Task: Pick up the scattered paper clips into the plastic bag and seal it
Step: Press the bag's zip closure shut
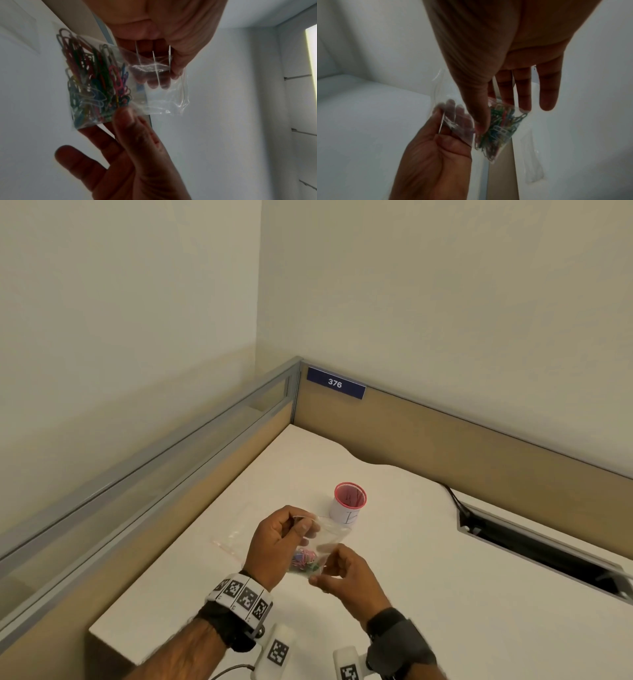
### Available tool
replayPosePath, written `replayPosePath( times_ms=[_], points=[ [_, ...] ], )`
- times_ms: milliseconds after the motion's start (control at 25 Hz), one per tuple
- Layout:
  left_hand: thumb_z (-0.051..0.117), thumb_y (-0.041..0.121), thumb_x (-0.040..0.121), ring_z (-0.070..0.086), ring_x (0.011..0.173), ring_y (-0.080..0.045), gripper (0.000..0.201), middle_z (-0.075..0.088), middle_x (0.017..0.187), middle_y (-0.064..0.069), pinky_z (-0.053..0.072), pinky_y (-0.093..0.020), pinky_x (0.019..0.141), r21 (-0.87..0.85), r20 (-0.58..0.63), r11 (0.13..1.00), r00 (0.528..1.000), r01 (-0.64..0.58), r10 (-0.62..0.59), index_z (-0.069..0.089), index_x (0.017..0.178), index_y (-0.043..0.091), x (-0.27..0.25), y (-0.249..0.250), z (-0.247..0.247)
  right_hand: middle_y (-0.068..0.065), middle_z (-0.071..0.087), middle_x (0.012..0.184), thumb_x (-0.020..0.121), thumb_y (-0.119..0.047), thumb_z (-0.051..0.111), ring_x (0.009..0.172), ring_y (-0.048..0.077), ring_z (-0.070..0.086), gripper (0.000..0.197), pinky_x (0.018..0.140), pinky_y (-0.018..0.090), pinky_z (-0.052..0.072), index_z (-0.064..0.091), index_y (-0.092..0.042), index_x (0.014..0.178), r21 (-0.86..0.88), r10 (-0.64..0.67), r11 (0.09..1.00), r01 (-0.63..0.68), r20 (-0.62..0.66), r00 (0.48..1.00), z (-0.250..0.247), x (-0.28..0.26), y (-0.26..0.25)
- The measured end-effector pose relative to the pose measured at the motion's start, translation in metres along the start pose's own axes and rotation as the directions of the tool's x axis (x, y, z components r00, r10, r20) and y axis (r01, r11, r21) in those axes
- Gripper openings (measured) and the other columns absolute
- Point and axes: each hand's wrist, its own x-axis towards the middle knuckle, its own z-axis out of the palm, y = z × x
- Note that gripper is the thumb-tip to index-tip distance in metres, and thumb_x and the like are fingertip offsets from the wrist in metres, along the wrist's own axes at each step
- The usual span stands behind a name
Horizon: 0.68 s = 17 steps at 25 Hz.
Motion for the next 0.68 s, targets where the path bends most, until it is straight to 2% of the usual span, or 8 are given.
replayPosePath(
  times_ms=[80,160,280,400,480,600,680],
  points=[
    [0.059,0.009,0.098,0.074,0.086,-0.022,0.012,0.077,0.087,-0.005,0.061,-0.034,0.074,0.002,-0.039,1.0,0.999,0.011,-0.011,0.07,0.099,0.012,-0.003,0.001,0.015,0.004,0.073,0.095,0.083,-0.016,0.072,0.084,0.021,0.069,0.018,0.077,0.033,0.061,0.065,-0.014,0.1,-0.053,-0.014,0.999,0.012,-0.035,0.999,-0.013,0.001,0.007],
    [0.057,0.01,0.099,0.073,0.084,-0.022,0.013,0.076,0.088,-0.005,0.062,-0.033,0.073,0.014,-0.099,1.0,0.995,0.022,-0.021,0.07,0.099,0.014,-0.006,0.0,0.024,0.009,0.073,0.087,0.086,-0.01,0.066,0.073,0.021,0.067,0.005,0.073,0.031,0.06,0.067,-0.009,0.091,-0.067,-0.007,0.998,0.004,-0.058,0.998,-0.028,-0.002,0.015],
    [0.055,0.014,0.1,0.073,0.081,-0.02,0.013,0.077,0.089,-0.003,0.061,-0.037,0.074,0.04,-0.161,0.999,0.987,0.003,0.003,0.069,0.1,0.014,-0.001,0.006,0.027,0.006,0.072,0.084,0.088,-0.007,0.061,0.074,0.017,0.065,0.008,0.072,0.03,0.059,0.068,-0.011,0.088,-0.079,-0.01,0.997,0.003,-0.083,0.997,-0.046,-0.004,0.023],
    [0.056,0.014,0.1,0.074,0.084,-0.021,0.013,0.077,0.089,-0.004,0.061,-0.038,0.077,0.057,-0.117,0.998,0.993,0.001,0.005,0.069,0.099,0.015,0.005,0.009,0.029,-0.006,0.07,0.096,0.09,-0.02,0.062,0.09,0.014,0.067,0.013,0.077,0.026,0.059,0.065,-0.023,0.101,0.006,-0.086,0.996,0.087,-0.112,0.99,-0.052,0.0,0.013],
    [0.055,0.011,0.1,0.074,0.085,-0.026,0.014,0.077,0.09,-0.007,0.061,-0.042,0.079,0.046,-0.089,0.999,0.996,-0.002,0.006,0.069,0.099,0.013,0.007,0.009,0.031,-0.01,0.07,0.1,0.087,-0.029,0.067,0.094,0.009,0.066,0.02,0.081,0.024,0.058,0.063,-0.028,0.106,0.053,-0.164,0.984,0.172,-0.129,0.978,-0.049,0.005,-0.003],
    [0.054,0.009,0.101,0.074,0.084,-0.029,0.016,0.078,0.089,-0.009,0.061,-0.044,0.08,0.047,-0.057,0.999,0.998,-0.005,0.008,0.07,0.101,0.011,0.013,0.004,0.032,0.002,0.073,0.09,0.088,-0.022,0.067,0.083,0.019,0.067,0.008,0.072,0.026,0.058,0.071,-0.016,0.092,0.146,-0.189,0.962,0.23,-0.25,0.95,-0.049,0.016,-0.02],
    [0.053,0.009,0.101,0.074,0.084,-0.029,0.018,0.078,0.087,-0.009,0.06,-0.041,0.079,0.044,-0.061,0.999,0.998,-0.016,0.019,0.07,0.1,0.012,0.016,0.003,0.03,0.008,0.073,0.086,0.089,-0.014,0.064,0.078,0.022,0.066,0.011,0.065,0.027,0.056,0.071,-0.009,0.083,0.213,-0.188,0.945,0.249,-0.271,0.944,-0.053,0.023,-0.025]
  ],
)
